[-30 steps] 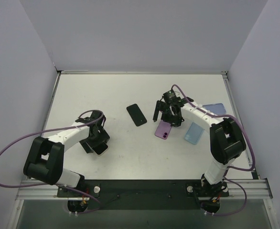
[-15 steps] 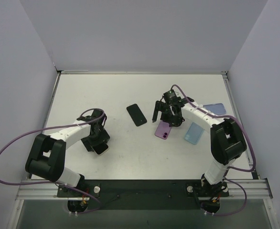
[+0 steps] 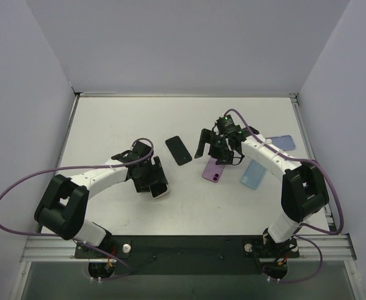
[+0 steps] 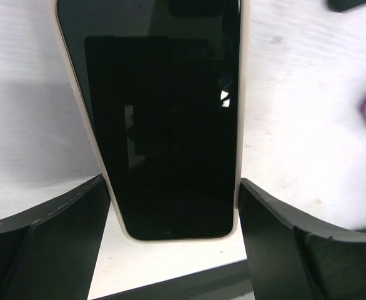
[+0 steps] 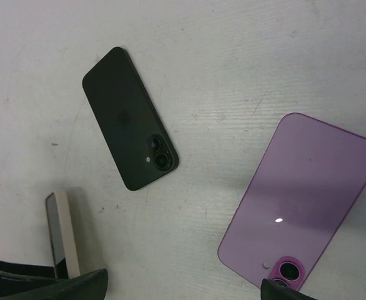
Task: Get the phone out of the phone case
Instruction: Pick up the phone at the center of the board.
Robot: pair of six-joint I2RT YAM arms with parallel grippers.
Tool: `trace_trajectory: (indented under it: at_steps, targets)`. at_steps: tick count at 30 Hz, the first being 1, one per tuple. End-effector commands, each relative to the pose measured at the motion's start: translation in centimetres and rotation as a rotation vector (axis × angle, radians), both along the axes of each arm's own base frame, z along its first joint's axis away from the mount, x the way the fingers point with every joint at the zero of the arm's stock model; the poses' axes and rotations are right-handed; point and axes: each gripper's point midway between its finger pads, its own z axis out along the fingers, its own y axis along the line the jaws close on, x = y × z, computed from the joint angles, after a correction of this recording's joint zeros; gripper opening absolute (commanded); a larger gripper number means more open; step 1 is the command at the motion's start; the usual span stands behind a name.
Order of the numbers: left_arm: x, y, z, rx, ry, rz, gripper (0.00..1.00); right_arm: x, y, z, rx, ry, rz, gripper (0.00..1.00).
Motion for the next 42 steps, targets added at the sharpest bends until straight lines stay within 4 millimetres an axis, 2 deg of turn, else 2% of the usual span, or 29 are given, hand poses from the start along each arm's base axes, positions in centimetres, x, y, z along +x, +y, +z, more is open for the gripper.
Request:
trace_trajectory:
  at_steps: [1, 5, 9, 13, 16, 19, 25, 27, 28, 29, 30, 31, 32, 38, 39, 40, 41, 42]
  targets:
    - [2.8, -6.4, 5.7, -0.309, -0.158, -0.139, 0.38, -0.5, 2.2, 1.1, 0.126, 0.034, 0.011, 0.98]
    - [2.5, -7.9, 7.1, -0.399, -0.168, -0.188, 0.38, -0.8, 3.8, 1.2, 0.183, 0.046, 0.024, 0.95]
    - [2.4, -8.3, 7.4, -0.427, -0.165, -0.206, 0.38, -1.0, 5.5, 1.8, 0.249, 0.062, 0.052, 0.93]
    - [2.2, -9.0, 7.5, -0.481, -0.163, -0.217, 0.38, -1.6, 6.8, 0.4, 0.284, 0.142, 0.054, 0.92]
    - [2.2, -9.3, 7.6, -0.502, -0.159, -0.215, 0.38, -2.5, 7.6, -1.1, 0.291, 0.208, 0.068, 0.85]
    - [2.1, -9.4, 7.5, -0.508, -0.157, -0.216, 0.38, -3.4, 8.6, -2.4, 0.315, 0.264, 0.071, 0.75]
    - [1.9, -9.2, 7.1, -0.501, -0.151, -0.214, 0.38, -4.6, 11.0, -3.2, 0.424, 0.343, 0.086, 0.42]
    - [1.8, -9.1, 7.1, -0.499, -0.152, -0.216, 0.38, -4.7, 11.9, -2.7, 0.478, 0.35, 0.094, 0.28]
    - [1.8, -9.1, 7.1, -0.5, -0.149, -0.215, 0.38, -4.6, 12.1, -2.6, 0.489, 0.35, 0.094, 0.16]
    - [1.7, -9.1, 7.1, -0.501, -0.149, -0.219, 0.41, -4.5, 12.1, -2.5, 0.494, 0.347, 0.092, 0.07]
    - [1.8, -9.2, 7.3, -0.505, -0.157, -0.226, 0.5, -4.3, 12.2, -2.2, 0.495, 0.337, 0.099, 0.0]
    - [1.7, -9.2, 7.5, -0.508, -0.155, -0.231, 0.82, -4.1, 12.2, -1.9, 0.498, 0.323, 0.104, 0.0]
    - [1.6, -9.3, 7.7, -0.511, -0.156, -0.236, 0.93, -4.0, 12.1, -1.8, 0.496, 0.319, 0.105, 0.0]
    - [1.3, -8.8, 9.6, -0.536, -0.192, -0.265, 0.95, -3.1, 11.6, 0.0, 0.5, 0.232, 0.164, 0.0]
    - [1.7, -8.8, 10.1, -0.564, -0.206, -0.25, 0.96, -2.8, 11.5, 0.6, 0.507, 0.215, 0.168, 0.0]
    - [1.2, -8.7, 10.3, -0.604, -0.198, -0.252, 0.96, -2.7, 11.3, 0.7, 0.508, 0.205, 0.173, 0.0]
    - [1.6, -8.1, 10.5, -0.63, -0.203, -0.221, 0.96, -2.8, 11.2, 0.8, 0.507, 0.189, 0.191, 0.0]
    - [2.5, -8.1, 11.5, -0.682, -0.239, -0.189, 0.96, -2.7, 11.0, 1.1, 0.511, 0.173, 0.198, 0.0]
